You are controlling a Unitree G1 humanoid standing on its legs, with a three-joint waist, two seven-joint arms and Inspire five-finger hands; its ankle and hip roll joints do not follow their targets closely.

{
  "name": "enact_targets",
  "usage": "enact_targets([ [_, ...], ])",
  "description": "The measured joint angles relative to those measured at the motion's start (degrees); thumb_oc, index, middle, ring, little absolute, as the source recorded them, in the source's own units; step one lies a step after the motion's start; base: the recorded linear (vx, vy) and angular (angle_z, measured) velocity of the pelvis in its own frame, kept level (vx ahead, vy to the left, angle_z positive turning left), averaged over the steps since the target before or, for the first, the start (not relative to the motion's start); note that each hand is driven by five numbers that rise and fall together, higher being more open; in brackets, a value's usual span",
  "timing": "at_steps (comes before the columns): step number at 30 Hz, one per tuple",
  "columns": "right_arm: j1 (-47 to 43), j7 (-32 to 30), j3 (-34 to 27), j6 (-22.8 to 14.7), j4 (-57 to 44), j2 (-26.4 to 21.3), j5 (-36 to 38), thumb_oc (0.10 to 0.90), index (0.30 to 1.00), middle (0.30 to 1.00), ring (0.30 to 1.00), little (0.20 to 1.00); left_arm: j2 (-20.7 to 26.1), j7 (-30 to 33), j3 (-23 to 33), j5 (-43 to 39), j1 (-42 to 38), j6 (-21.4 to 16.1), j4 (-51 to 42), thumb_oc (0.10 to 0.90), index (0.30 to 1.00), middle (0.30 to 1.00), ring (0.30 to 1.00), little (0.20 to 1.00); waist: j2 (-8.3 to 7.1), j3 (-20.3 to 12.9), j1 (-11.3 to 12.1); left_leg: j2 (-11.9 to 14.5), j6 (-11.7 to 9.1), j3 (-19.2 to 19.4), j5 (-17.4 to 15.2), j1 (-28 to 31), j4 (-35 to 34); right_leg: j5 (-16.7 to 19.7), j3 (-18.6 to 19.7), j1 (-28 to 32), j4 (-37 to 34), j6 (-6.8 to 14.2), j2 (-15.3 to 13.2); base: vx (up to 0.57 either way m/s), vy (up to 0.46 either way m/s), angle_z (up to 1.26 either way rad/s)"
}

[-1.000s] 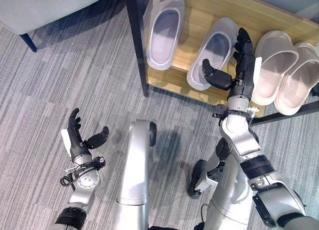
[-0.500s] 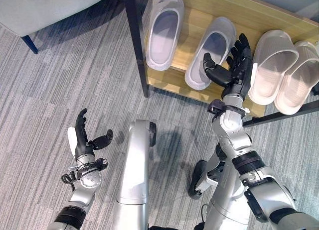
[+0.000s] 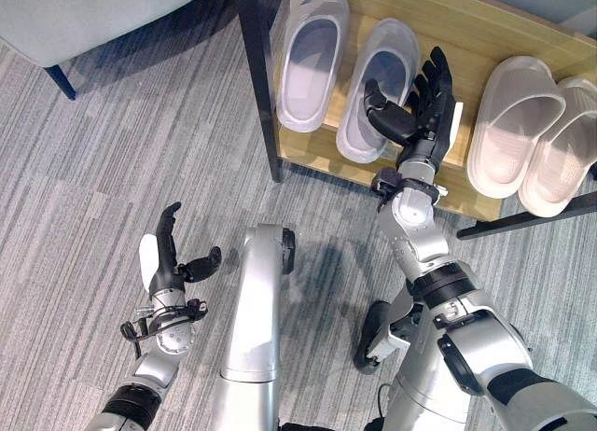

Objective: Arrange the slippers neatly on the shoe rack.

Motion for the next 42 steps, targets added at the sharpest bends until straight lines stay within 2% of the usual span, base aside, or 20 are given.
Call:
enact_targets([
  [7,-3.43,-1.19,0.72,0.02,4.22,0.14,-0.01,0.800,0.900,0.900,0.900,0.900,0.33,0.96,-1.01,0.00,0.05,0.00,0.58,0.800,0.900,0.900,0.900,0.900,0.28,0.03,0.76,-0.63,-0.04,0.01,-0.02,0.00,0.00,-0.32,0.03,0.28,0.08,0.26,-0.17,0.01,0.003,0.02],
  [16,-3.49,-2.68,0.50,0.02,4.24,-0.16,-1.10,0.800,0.900,0.900,0.900,0.900,0.48,0.97,-1.82,0.06,0.20,-0.04,0.90,0.800,0.900,0.900,0.900,0.900,0.37,0.04,0.97,-0.71,-0.05,0.11,-0.02,0.02,0.13,-0.52,0.17,0.29,0.42,0.26,-0.21,0.00,0.002,0.00],
  [23,-3.48,-5.07,-1.05,0.05,3.25,-1.44,-8.17,0.800,0.900,0.900,0.900,0.900,0.48,0.98,-1.94,0.72,0.24,-0.05,2.16,0.800,0.900,0.900,0.900,0.900,0.42,0.04,0.88,-0.76,-0.07,0.08,-0.03,0.02,0.33,-0.56,0.25,0.25,0.71,0.22,-0.21,0.00,0.000,0.00],
  [26,-3.47,-5.17,-1.15,0.32,2.11,-3.93,-10.74,0.800,0.900,0.900,0.900,0.900,0.48,1.05,-1.94,2.32,0.41,-0.06,2.19,0.800,0.900,0.900,0.900,0.900,0.42,0.04,0.91,-0.95,-0.07,0.08,-0.04,0.00,0.34,-0.67,0.28,0.24,0.81,0.36,-0.21,0.00,0.000,0.00],
  [34,0.40,-5.88,-1.42,1.16,-10.16,-4.83,-17.77,0.800,0.900,0.900,0.900,0.900,0.48,1.31,-1.88,4.04,0.55,-0.05,2.18,0.800,0.900,0.900,0.900,0.900,0.40,0.03,-0.05,-1.06,-0.17,0.09,-0.08,0.02,0.34,-0.91,0.32,0.24,0.88,0.32,-0.21,0.00,0.000,0.00],
  [35,4.60,-5.27,-1.28,1.28,-16.29,-5.23,-19.49,0.800,0.900,0.900,0.900,0.900,0.48,1.35,-1.88,4.62,0.54,-0.04,2.16,0.800,0.900,0.900,0.900,0.900,0.39,0.02,-0.10,-1.07,-0.17,0.10,-0.09,0.00,0.37,-0.91,0.32,0.23,0.88,0.33,-0.20,0.00,0.000,0.00],
  [36,5.97,-4.79,-1.19,1.28,-17.85,-5.26,-20.20,0.800,0.900,0.900,0.900,0.900,0.48,1.37,-1.87,4.62,0.57,-0.03,2.17,0.800,0.900,0.900,0.900,0.900,0.38,0.02,-0.22,-1.07,-0.17,0.11,-0.09,0.00,0.40,-0.91,0.32,0.25,0.89,0.33,-0.19,0.00,0.000,0.00],
  [42,14.33,-0.56,0.28,1.43,-21.91,-5.32,-21.48,0.800,0.900,0.900,0.900,0.900,0.48,1.40,-1.93,6.00,1.41,0.07,2.15,0.800,0.900,0.900,0.900,0.900,0.34,0.01,-1.68,-1.03,-0.34,0.02,-0.18,-0.08,0.82,-0.92,0.42,0.10,1.30,0.36,-0.04,0.00,0.000,0.00],
])
